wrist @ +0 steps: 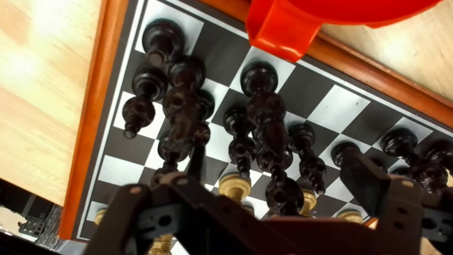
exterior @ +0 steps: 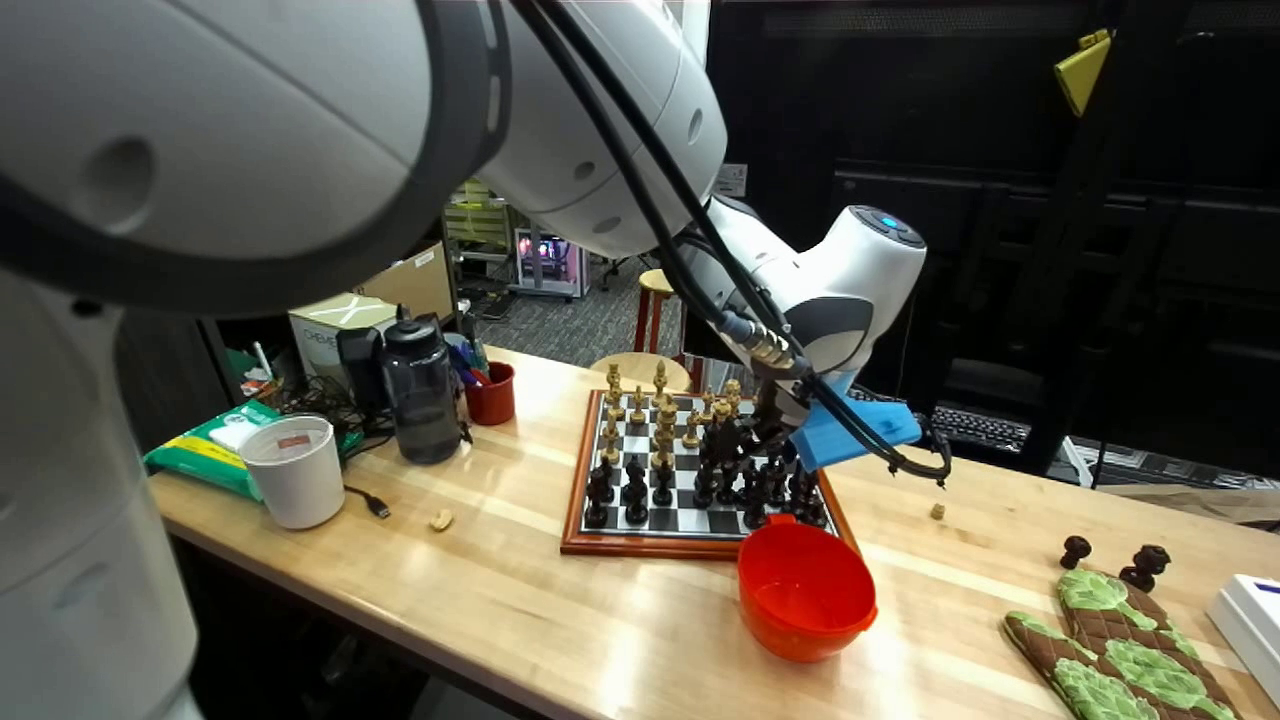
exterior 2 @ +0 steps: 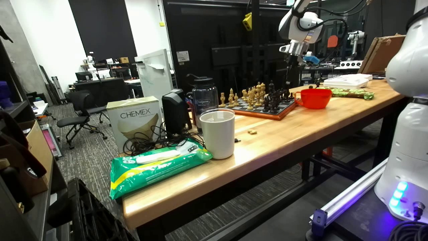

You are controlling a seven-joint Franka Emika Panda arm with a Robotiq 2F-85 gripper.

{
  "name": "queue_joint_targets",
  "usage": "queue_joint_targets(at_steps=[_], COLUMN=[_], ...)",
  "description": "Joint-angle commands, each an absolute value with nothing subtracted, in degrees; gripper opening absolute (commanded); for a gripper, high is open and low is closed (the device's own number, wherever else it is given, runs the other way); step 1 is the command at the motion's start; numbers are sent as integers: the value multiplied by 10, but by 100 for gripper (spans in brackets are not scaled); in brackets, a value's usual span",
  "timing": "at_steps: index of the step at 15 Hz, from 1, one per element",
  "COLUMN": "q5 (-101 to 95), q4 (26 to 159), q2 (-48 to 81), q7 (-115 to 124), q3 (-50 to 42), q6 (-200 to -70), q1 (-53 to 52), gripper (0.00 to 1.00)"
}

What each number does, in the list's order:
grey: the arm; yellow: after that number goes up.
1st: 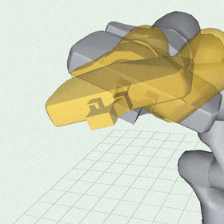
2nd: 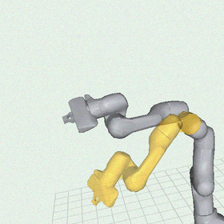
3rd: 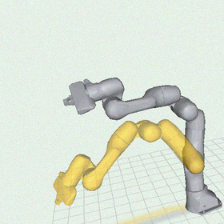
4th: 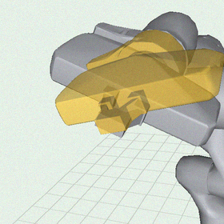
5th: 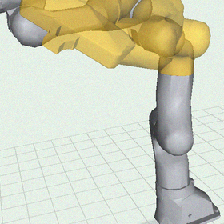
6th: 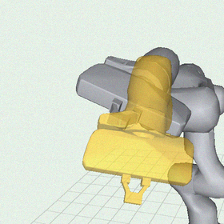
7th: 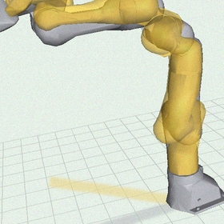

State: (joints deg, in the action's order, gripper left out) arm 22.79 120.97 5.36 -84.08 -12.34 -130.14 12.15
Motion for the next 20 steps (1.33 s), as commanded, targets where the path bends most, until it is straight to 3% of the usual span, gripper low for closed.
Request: queue_joint_targets(at_steps=[1, 20], q5=[236, 261], q4=[1215, 1190], q2=[35, 33], q7=[-848, -827], q3=[-113, -122], q6=[-1298, -1324], q1=[130, 146], gripper=[100, 100])
